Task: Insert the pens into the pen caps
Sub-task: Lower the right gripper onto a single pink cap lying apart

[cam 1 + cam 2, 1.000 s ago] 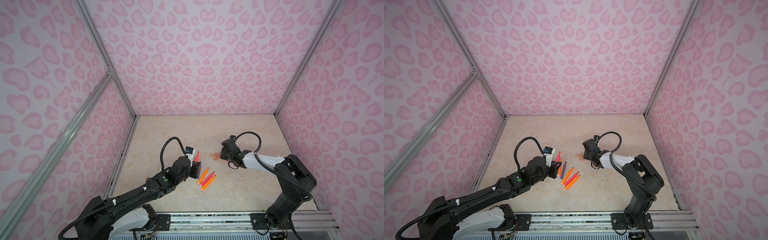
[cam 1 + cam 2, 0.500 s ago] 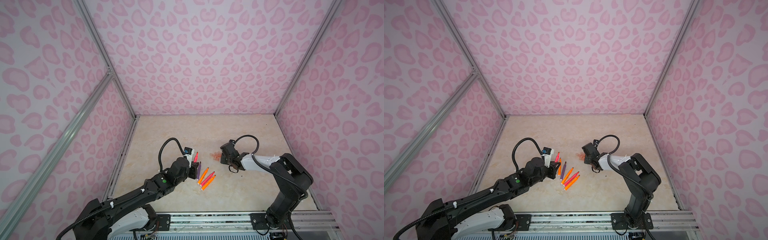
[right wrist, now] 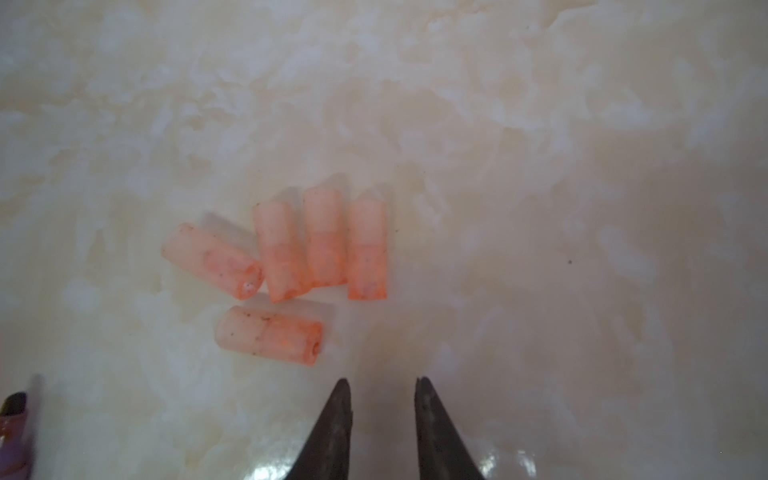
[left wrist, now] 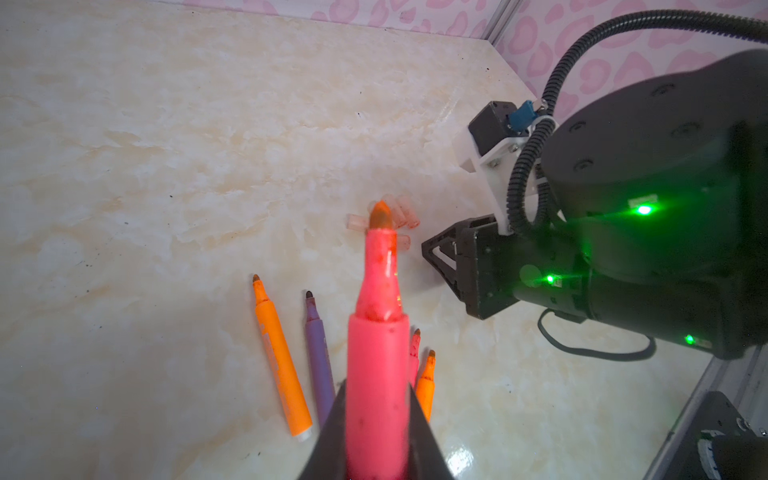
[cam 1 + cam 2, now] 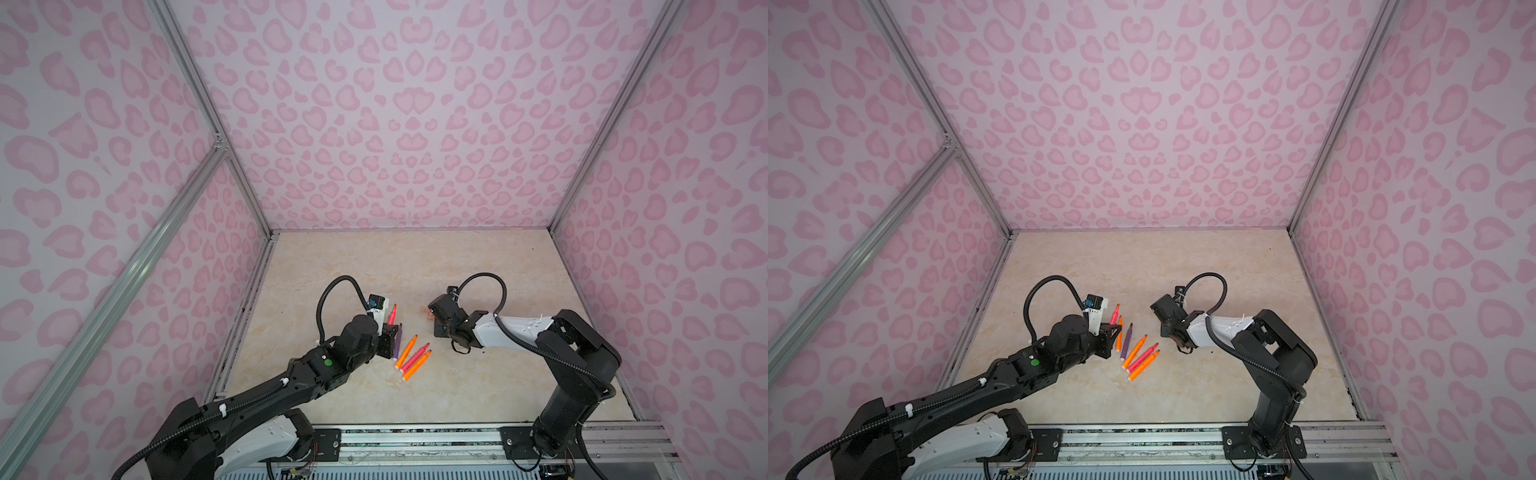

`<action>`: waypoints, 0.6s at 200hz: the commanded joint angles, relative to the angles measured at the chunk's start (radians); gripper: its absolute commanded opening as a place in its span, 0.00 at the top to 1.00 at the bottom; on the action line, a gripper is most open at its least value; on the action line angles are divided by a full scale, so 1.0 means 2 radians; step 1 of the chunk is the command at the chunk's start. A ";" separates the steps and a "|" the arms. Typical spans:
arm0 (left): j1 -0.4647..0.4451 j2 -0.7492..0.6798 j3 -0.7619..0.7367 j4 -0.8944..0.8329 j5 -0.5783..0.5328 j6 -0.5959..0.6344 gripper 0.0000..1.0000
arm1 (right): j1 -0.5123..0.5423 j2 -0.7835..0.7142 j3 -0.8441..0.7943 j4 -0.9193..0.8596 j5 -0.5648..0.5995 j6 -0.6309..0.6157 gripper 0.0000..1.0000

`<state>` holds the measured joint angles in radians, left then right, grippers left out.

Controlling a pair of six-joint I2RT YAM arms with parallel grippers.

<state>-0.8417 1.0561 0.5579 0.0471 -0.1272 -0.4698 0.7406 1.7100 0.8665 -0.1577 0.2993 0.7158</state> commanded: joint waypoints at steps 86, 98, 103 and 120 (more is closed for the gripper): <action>0.001 0.009 0.003 0.015 0.005 0.005 0.97 | 0.065 -0.238 -0.128 -0.053 0.042 0.153 0.50; 0.001 0.010 0.002 0.019 0.008 0.007 0.97 | 0.066 -0.263 -0.156 -0.052 0.020 0.187 0.50; 0.000 0.011 0.003 0.019 0.008 0.008 0.97 | 0.067 -0.272 -0.166 -0.054 0.016 0.201 0.51; 0.001 0.013 0.003 0.022 0.012 0.009 0.97 | 0.081 -0.313 -0.200 -0.040 0.008 0.232 0.50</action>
<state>-0.8417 1.0771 0.5579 0.0551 -0.1146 -0.4664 0.8753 1.1591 0.5358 -0.2504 0.3481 1.0191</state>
